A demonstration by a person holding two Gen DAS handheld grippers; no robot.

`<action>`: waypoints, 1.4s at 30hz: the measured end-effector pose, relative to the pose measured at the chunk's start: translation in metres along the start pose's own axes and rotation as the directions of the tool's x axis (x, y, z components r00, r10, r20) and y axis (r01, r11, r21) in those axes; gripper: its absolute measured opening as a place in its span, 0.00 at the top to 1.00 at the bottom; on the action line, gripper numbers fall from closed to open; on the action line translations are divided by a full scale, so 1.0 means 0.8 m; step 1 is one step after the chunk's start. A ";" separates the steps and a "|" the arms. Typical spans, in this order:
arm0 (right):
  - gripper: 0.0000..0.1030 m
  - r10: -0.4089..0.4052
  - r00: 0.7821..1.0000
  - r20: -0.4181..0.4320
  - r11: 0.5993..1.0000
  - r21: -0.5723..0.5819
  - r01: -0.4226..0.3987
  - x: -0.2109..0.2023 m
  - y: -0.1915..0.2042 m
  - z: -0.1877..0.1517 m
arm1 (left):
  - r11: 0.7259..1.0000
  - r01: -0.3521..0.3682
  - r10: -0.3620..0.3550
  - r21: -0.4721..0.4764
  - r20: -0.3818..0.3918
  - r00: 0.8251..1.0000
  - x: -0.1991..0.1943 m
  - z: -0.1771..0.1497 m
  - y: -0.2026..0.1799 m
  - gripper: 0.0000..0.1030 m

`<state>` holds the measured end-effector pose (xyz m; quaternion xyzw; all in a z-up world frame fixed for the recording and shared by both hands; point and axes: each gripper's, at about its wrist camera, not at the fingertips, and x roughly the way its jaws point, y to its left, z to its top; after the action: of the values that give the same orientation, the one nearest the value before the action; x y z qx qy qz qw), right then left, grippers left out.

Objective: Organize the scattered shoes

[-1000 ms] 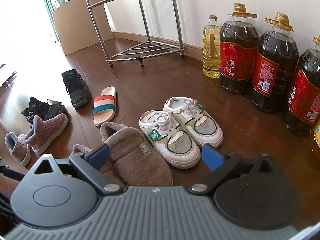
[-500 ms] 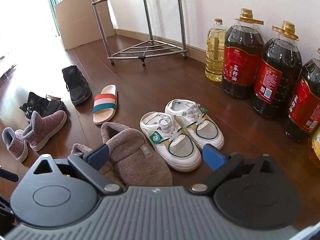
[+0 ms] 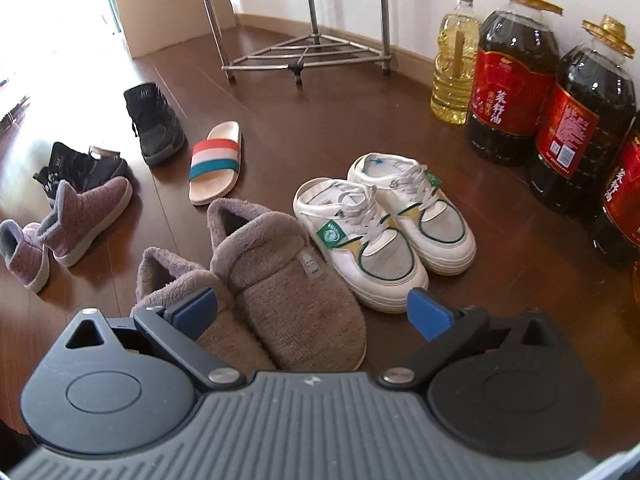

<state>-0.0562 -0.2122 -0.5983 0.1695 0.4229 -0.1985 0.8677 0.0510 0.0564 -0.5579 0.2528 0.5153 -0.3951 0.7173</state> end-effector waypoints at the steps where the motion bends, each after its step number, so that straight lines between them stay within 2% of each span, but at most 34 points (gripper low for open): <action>1: 0.02 -0.005 1.000 -0.003 1.000 -0.003 0.005 0.003 0.007 0.007 | 1.000 -0.025 0.026 -0.017 0.017 1.000 -0.002 0.003 0.016 0.14; 4: 0.02 -0.005 1.000 -0.018 0.999 -0.036 0.005 0.014 0.037 0.038 | 0.994 -0.083 0.089 -0.068 0.082 0.993 -0.011 0.016 0.061 0.14; 7: 0.02 0.018 0.999 -0.036 0.993 -0.118 -0.022 0.024 0.088 0.083 | 0.988 -0.092 0.112 -0.122 0.169 0.979 -0.019 0.031 0.096 0.09; 9: 0.01 0.031 0.997 -0.069 0.988 -0.147 -0.041 0.043 0.120 0.112 | 0.982 -0.102 0.133 -0.159 0.195 0.972 -0.013 0.042 0.117 0.07; 11: 0.01 0.040 0.993 -0.111 0.985 -0.164 -0.058 0.071 0.149 0.139 | 0.976 -0.114 0.148 -0.187 0.180 0.973 0.002 0.050 0.137 0.07; 14: 0.01 0.049 0.986 -0.157 0.982 -0.172 -0.076 0.120 0.177 0.169 | 0.962 -0.190 0.218 -0.197 0.132 0.967 0.031 0.059 0.160 0.08; 17: 0.01 0.053 0.983 -0.178 0.985 -0.151 -0.081 0.181 0.182 0.183 | 0.935 -0.191 0.213 -0.299 0.044 0.976 0.055 0.071 0.192 0.08; 18: 0.01 0.054 0.981 -0.185 0.986 -0.144 -0.082 0.202 0.184 0.187 | 0.934 -0.147 0.172 -0.325 0.049 0.984 0.053 0.072 0.199 0.08; 20: 0.01 0.057 0.978 -0.199 0.988 -0.131 -0.084 0.242 0.187 0.196 | 0.939 -0.104 0.139 -0.327 0.086 0.987 0.047 0.071 0.203 0.06; 22: 0.01 0.060 0.975 -0.213 0.989 -0.117 -0.087 0.283 0.191 0.205 | 0.929 -0.135 0.174 -0.344 0.086 0.981 0.044 0.067 0.207 0.07; 23: 0.01 0.062 0.973 -0.220 0.990 -0.110 -0.088 0.304 0.193 0.210 | 0.910 -0.166 0.210 -0.379 0.078 0.975 0.043 0.066 0.213 0.07; 24: 0.01 0.064 0.972 -0.227 0.991 -0.103 -0.089 0.324 0.194 0.215 | 0.878 -0.196 0.243 -0.437 0.053 0.969 0.041 0.064 0.221 0.07; 26: 0.01 0.067 0.968 -0.241 0.992 -0.089 -0.091 0.365 0.198 0.224 | 0.837 -0.223 0.267 -0.499 0.017 0.964 0.043 0.063 0.224 0.07; 28: 0.01 0.070 0.964 -0.255 0.993 -0.075 -0.092 0.405 0.201 0.233 | 0.782 -0.255 0.286 -0.569 -0.036 0.958 0.047 0.066 0.222 0.07; 31: 0.02 0.076 0.958 -0.275 0.994 -0.054 -0.094 0.467 0.207 0.247 | 0.781 -0.289 0.298 -0.553 -0.076 0.952 0.058 0.080 0.208 0.07; 32: 0.08 0.078 0.956 -0.282 0.994 -0.047 -0.095 0.487 0.208 0.251 | 0.782 -0.339 0.330 -0.523 -0.113 0.937 0.065 0.092 0.193 0.07; 33: 0.09 0.085 0.952 -0.295 0.994 -0.044 -0.102 0.506 0.211 0.256 | 0.779 -0.376 0.357 -0.501 -0.138 0.924 0.070 0.099 0.184 0.06; 34: 0.11 0.111 0.934 -0.341 0.988 -0.064 -0.141 0.518 0.215 0.263 | 0.774 -0.413 0.382 -0.481 -0.166 0.909 0.076 0.103 0.177 0.06; 36: 0.13 0.127 0.912 -0.391 0.965 -0.163 -0.204 0.522 0.213 0.275 | 0.757 -0.477 0.417 -0.446 -0.232 0.879 0.083 0.109 0.166 0.06; 39: 0.14 0.111 0.910 -0.400 0.913 -0.320 -0.253 0.523 0.184 0.298 | 0.717 -0.565 0.419 -0.409 -0.396 0.817 0.094 0.105 0.157 0.06; 42: 0.14 0.103 0.906 -0.410 0.880 -0.387 -0.275 0.532 0.127 0.323 | 0.700 -0.595 0.433 -0.395 -0.428 0.794 0.087 0.102 0.139 0.06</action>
<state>0.4056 -0.3291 -0.7755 0.0474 0.5965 0.0248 0.8009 0.1979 0.0342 -0.6000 0.2459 0.6115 0.0186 0.7518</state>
